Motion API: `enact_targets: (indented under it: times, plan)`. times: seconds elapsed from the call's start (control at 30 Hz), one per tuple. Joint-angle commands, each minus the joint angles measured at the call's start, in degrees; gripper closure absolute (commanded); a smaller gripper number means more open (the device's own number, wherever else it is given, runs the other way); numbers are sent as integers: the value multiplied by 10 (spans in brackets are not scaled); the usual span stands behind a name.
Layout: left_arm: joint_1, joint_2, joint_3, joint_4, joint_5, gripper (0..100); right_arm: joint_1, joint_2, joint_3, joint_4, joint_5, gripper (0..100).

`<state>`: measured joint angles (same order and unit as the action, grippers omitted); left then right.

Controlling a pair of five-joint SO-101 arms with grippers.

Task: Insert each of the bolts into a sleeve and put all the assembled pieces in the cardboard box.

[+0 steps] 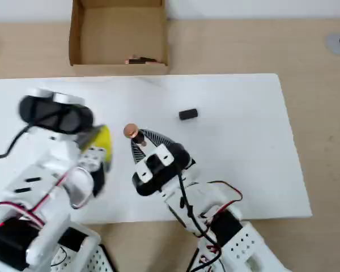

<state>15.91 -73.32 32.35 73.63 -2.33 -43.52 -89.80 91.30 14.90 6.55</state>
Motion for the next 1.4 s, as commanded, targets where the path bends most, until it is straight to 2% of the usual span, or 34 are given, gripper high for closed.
enact_targets:
  times: [0.0, 0.2, 0.3, 0.37, 0.53, 0.63, 0.73, 1.0, 1.2, 1.37]
  plan:
    - [-68, 1, -47, 2, -10, 990, 15, -4, -42, -5, 26, 988]
    - [-178, 1, -31, 3, 1, 990, 65, 1, -88, -28, 70, 988]
    - [-250, 2, 19, -6, 57, 990, 86, 14, -128, -25, 89, 988]
    - [-302, 2, 61, -38, 91, 990, 101, 48, -169, -11, 108, 988]
    - [-392, 2, 157, -124, 92, 990, 135, 205, -360, 84, 113, 988]
    - [-408, 2, 202, -153, 91, 990, 138, 310, -467, 118, 114, 988]
    - [-408, 2, 238, -166, 59, 989, 135, 400, -562, 150, 118, 988]
    - [-411, 2, 267, -173, 40, 989, 123, 615, -773, 243, 184, 988]
    - [-410, 2, 268, -172, 40, 989, 80, 768, -891, 321, 309, 988]
    - [-412, 2, 268, -160, 40, 989, 80, 873, -992, 325, 358, 988]
